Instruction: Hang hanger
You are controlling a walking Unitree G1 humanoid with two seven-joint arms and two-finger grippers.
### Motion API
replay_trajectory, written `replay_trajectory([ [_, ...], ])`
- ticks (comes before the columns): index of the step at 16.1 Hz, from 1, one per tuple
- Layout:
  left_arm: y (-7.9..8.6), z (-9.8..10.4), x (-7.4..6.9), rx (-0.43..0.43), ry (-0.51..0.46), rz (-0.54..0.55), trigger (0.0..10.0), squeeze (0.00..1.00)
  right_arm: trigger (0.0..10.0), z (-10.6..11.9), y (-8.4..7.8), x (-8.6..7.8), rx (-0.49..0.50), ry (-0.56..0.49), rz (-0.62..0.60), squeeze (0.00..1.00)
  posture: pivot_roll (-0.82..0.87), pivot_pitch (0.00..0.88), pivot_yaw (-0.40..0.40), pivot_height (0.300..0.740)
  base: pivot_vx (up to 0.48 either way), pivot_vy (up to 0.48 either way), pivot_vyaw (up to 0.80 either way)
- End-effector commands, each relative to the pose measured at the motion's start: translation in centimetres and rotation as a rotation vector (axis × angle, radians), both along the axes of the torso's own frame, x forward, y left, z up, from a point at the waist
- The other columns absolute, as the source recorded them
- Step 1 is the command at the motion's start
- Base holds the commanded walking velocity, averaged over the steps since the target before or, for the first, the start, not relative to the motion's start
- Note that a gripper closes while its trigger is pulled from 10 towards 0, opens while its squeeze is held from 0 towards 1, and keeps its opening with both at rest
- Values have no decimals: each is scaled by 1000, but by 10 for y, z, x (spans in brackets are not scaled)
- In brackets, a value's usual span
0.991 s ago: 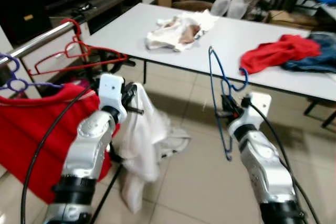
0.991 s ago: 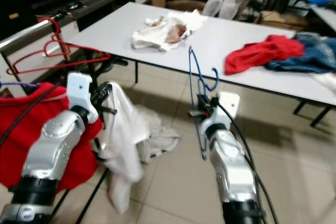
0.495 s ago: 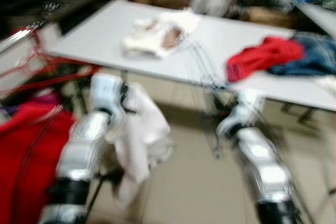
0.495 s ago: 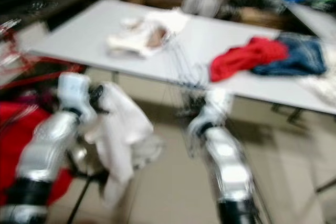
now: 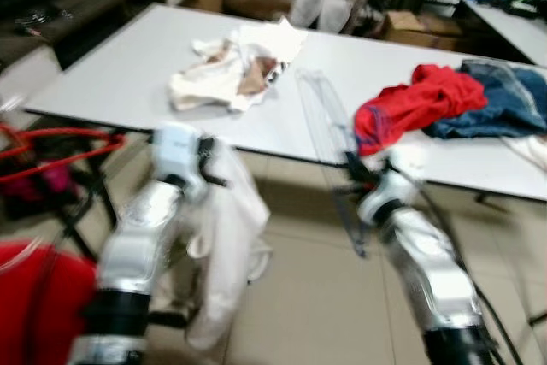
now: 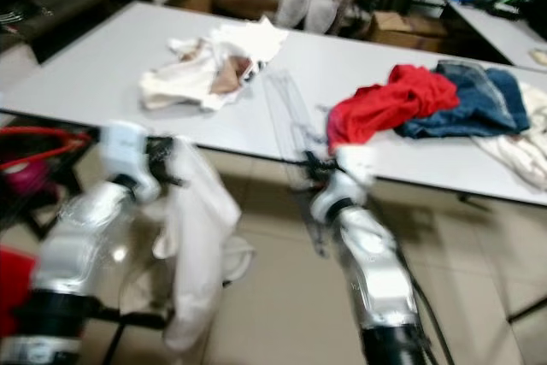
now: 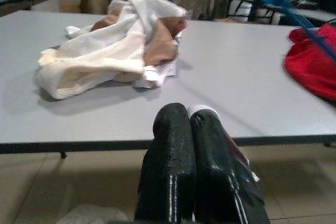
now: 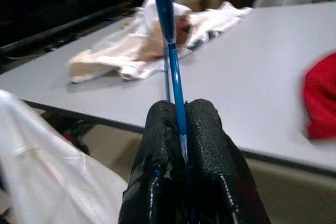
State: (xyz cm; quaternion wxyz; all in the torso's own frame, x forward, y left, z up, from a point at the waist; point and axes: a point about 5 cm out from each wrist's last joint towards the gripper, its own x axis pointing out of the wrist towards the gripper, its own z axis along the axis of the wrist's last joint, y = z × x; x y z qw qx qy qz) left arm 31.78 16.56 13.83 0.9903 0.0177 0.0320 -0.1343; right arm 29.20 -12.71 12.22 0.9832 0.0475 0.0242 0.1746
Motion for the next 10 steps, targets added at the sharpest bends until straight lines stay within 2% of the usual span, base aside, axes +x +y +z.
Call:
replay_trajectory([
  [1,-15,11,3,-8,-53,-46,10000,0,10000,3,-13,0,-22,-16,-36,0,-57,0,-71,740,439,0,0],
  [6,-15,12,4,-6,-63,-47,10000,0,10000,1,-10,1,-42,-21,-10,0,-53,0,-76,740,433,0,0],
  [10,-23,11,4,-6,-68,-75,10000,0,10000,2,-10,4,-46,-25,-13,0,-54,0,-74,740,436,0,0],
])
